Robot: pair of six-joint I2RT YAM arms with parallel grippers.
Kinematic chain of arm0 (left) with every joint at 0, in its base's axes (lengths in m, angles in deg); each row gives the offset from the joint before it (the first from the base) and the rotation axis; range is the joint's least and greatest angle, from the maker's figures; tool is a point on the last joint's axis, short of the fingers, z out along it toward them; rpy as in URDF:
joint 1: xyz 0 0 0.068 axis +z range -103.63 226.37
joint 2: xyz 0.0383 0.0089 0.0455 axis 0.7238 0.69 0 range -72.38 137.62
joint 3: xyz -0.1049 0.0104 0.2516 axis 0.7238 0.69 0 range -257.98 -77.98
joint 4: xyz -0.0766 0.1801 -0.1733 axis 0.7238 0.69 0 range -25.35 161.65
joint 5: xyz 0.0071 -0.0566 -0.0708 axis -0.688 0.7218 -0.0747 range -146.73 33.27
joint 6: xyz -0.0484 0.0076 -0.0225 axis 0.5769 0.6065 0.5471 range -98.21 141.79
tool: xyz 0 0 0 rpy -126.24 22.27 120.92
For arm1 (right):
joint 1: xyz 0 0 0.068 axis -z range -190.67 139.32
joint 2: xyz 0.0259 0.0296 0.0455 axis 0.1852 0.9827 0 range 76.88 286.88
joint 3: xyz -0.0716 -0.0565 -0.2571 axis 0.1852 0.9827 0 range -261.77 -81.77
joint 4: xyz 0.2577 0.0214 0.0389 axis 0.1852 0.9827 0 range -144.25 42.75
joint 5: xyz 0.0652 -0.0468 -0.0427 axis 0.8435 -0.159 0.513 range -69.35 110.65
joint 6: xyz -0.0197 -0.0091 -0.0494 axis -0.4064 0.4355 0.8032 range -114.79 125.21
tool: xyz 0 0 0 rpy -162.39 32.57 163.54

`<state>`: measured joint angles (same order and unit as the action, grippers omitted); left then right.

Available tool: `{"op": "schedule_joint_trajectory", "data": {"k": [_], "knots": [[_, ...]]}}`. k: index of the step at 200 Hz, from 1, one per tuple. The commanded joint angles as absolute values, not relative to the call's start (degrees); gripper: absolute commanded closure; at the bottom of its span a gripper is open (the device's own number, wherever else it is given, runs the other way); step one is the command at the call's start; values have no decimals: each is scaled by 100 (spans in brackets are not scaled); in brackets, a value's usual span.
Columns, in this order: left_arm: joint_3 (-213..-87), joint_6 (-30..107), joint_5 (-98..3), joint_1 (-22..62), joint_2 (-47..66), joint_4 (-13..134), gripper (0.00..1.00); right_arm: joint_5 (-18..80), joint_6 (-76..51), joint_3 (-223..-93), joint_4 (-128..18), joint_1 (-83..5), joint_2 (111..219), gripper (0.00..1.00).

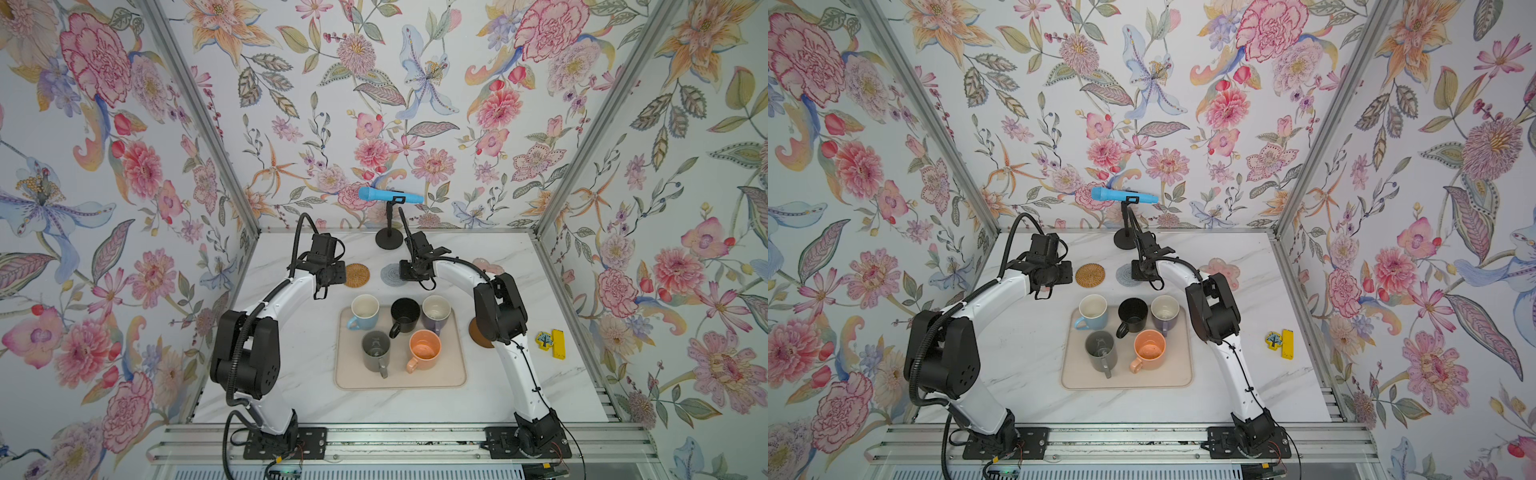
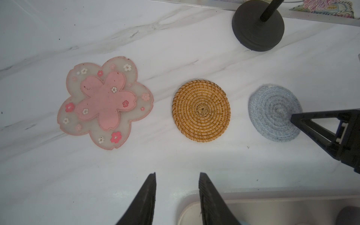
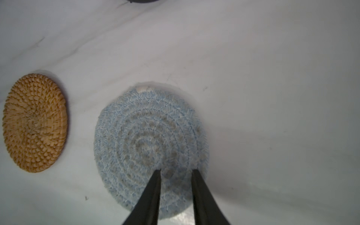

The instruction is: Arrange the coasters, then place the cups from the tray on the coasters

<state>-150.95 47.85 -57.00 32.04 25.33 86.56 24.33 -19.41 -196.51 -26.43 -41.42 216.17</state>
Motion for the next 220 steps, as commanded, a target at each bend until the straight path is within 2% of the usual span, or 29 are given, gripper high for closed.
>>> {"op": "schedule_joint_trajectory", "data": {"k": [1,78,140,174,220], "knots": [[-15277,4580,-5960,3286,2402,8918,60,2567,-2116,-19692,-2246,-4213,21935,70],[-15357,4634,-5866,3319,2448,8874,58,2459,-1982,-19107,-2119,-4198,21346,68],[-15309,4780,-5785,3319,2220,8877,51,2643,-1787,-18728,-2279,-3974,20360,48],[-15257,4888,-5675,3322,2119,8863,50,2948,-1965,-18272,-2770,-3839,20074,48],[-15242,4877,-5714,3321,2017,8905,50,3029,-1942,-18125,-3020,-3823,20494,52]]}}
